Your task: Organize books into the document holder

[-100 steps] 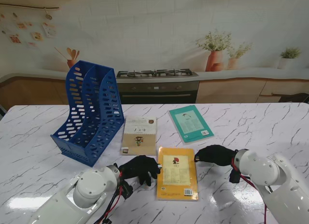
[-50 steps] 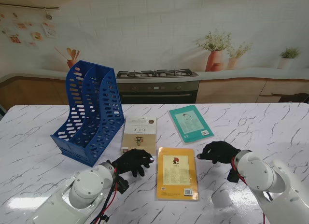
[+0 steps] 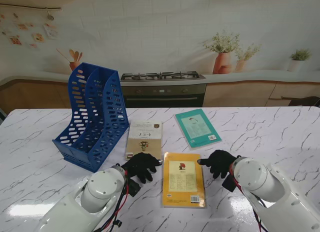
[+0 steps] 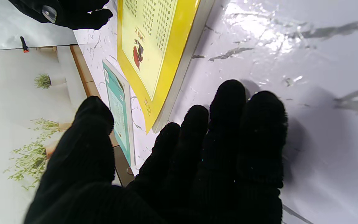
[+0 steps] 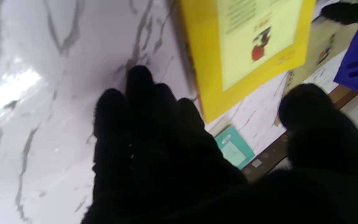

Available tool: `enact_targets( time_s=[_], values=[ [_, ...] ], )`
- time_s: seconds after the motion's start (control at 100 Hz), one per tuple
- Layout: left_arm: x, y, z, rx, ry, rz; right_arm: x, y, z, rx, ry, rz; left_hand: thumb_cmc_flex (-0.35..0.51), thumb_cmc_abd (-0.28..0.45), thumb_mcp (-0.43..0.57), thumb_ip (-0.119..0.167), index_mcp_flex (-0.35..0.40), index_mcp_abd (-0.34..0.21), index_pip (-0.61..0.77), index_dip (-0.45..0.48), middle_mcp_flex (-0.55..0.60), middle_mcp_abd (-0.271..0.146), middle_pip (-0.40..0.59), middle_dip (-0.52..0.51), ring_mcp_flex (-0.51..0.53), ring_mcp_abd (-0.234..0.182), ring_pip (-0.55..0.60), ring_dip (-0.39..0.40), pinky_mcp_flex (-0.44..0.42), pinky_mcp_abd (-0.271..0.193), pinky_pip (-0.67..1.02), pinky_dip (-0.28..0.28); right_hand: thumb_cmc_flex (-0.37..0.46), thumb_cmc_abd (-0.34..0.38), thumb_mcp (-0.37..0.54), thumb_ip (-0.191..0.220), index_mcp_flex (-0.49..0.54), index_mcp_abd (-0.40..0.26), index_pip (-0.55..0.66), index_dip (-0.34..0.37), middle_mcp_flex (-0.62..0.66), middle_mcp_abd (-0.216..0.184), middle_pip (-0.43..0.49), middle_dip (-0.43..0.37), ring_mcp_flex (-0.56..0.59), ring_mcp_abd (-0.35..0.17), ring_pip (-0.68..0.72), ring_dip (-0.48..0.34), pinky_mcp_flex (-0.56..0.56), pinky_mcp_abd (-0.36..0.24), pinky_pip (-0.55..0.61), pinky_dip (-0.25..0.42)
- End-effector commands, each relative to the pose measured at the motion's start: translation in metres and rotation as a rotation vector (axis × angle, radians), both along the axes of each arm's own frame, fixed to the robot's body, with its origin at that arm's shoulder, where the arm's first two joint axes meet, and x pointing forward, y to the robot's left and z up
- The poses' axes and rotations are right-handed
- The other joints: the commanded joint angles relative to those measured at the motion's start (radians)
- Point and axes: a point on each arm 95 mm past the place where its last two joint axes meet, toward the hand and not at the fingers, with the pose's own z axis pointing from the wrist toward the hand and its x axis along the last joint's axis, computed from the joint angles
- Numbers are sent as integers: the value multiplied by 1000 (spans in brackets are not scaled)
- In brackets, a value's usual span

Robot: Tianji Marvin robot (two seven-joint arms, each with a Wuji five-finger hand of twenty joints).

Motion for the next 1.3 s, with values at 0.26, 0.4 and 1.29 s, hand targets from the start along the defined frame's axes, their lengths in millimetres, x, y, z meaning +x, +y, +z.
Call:
enact_targets(
  time_s=[0.26, 0.4, 1.29],
  values=[
    [-7, -14, -12, -12, 89, -26, -11, 22, -19, 66, 139, 6, -9, -14, 27, 1, -27, 63, -14, -17, -29, 55, -23, -30, -14, 74, 9, -18, 34, -15, -1, -30, -21, 57, -56, -6, -42, 128, -87, -63, -122, 186, -86, -34, -62, 129, -138, -94, 32, 225, -27, -56],
    [-7, -16, -14, -26, 113, -38, -12, 22, -24, 77, 168, -18, -4, -12, 33, 2, -19, 67, 1, -13, -7, 50, -5, -24, 21, 60, 36, -20, 78, -29, 18, -41, -1, 71, -74, -1, -75, 156, -106, -76, -173, 212, -74, -27, -91, 144, -160, -101, 16, 228, -45, -71],
    [-10, -25, -19, -57, 159, -67, -17, 34, -37, 301, 262, -155, 2, -16, 81, 5, -43, 70, 33, -2, -13, 29, 24, -9, 45, 29, 61, -25, 114, -38, 42, -120, 35, 82, 9, 9, -216, 158, -155, -85, -316, 201, -13, -9, -159, 134, -202, -112, -30, 198, -103, -112]
  ],
)
